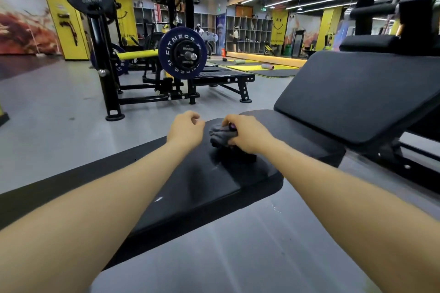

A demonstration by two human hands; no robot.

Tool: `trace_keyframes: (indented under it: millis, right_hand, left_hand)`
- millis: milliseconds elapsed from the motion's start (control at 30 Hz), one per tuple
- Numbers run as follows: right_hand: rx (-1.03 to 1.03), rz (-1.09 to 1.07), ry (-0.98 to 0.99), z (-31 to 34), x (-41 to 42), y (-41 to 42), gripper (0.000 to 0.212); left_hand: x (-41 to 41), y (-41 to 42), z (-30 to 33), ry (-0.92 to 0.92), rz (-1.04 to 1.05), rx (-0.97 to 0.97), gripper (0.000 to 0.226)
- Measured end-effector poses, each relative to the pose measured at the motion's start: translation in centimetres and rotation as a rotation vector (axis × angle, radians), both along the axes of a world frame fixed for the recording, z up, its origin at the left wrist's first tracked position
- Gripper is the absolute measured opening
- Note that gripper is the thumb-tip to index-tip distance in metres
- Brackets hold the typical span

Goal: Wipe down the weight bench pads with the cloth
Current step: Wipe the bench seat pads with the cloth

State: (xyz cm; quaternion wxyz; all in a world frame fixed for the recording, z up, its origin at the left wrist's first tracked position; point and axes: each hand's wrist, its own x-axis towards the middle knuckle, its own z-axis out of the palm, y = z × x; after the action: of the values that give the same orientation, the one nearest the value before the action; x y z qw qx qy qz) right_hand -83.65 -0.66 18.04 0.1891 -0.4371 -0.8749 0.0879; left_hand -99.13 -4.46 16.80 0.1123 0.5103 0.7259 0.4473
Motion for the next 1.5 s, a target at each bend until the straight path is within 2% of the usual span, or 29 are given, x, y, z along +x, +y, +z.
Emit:
trace_keyframes:
  millis: [100,200,233,300,333,400,500,600,867,1033,1167,1300,1500]
  right_hand:
    - [-0.103,0.073,-0.016,-0.8,-0.6,0.4,0.045]
    - [-0.358,0.137,0.069,0.5,1.9,1.0,0.057]
    - [-0.385,0.121,0.112,0.9,2.8,1.4,0.057]
    - [-0.305,0.04,0.105,1.1,3.8,2.5,0.055]
    - [-0.239,-0.009,0.08,0.8,3.7,3.1,0.052]
    - [-0.156,-0.097,0.085,-0.4,2.8,4.2,0.047]
    - [-0.141,-0.158,0.165,-2.0,0.8,5.8,0.04]
    - [-0.122,-0.2,0.234,-2.9,-0.7,7.3,0.035]
    - [-0.058,-0.263,0.348,-4.5,-1.6,9.4,0.029]
    - [-0.069,-0.276,0.364,-4.5,-1.4,8.6,0.028]
    - [-0.071,-0.281,0.362,-4.4,-1.6,8.7,0.029]
    - [-0.068,-0.284,0.37,-4.4,-1.8,9.3,0.028]
    - [-0.056,-0.277,0.37,-4.4,-1.6,9.2,0.028]
  left_hand:
    - [0.7,-0.3,-0.4,-0.018,-0.05,-0.087,0.034]
    - [1.9,0.1,-1.1,-0.05,-0.171,-0.234,0.045]
    - [2.1,0.5,-1.0,0.008,-0.171,-0.281,0.054]
    - [2.9,1.3,-0.4,0.298,-0.108,-0.357,0.071]
    - [3.5,1.6,-0.1,0.43,-0.089,-0.373,0.075]
    - [4.9,2.0,0.0,0.512,-0.14,-0.409,0.067]
    - [5.2,2.6,-1.0,0.489,-0.258,-0.439,0.044]
    - [3.3,4.0,-1.0,0.506,-0.299,-0.329,0.033]
    - [0.1,12.5,-0.5,0.518,-0.25,-0.282,0.038]
    - [-0.6,9.8,0.0,0.577,-0.325,-0.325,0.034]
    - [-0.9,6.8,-0.8,0.556,-0.405,-0.374,0.054]
    - [-0.9,9.9,-2.5,0.499,-0.365,-0.172,0.049]
    - [-0.4,13.5,-2.7,0.5,-0.267,-0.204,0.041]
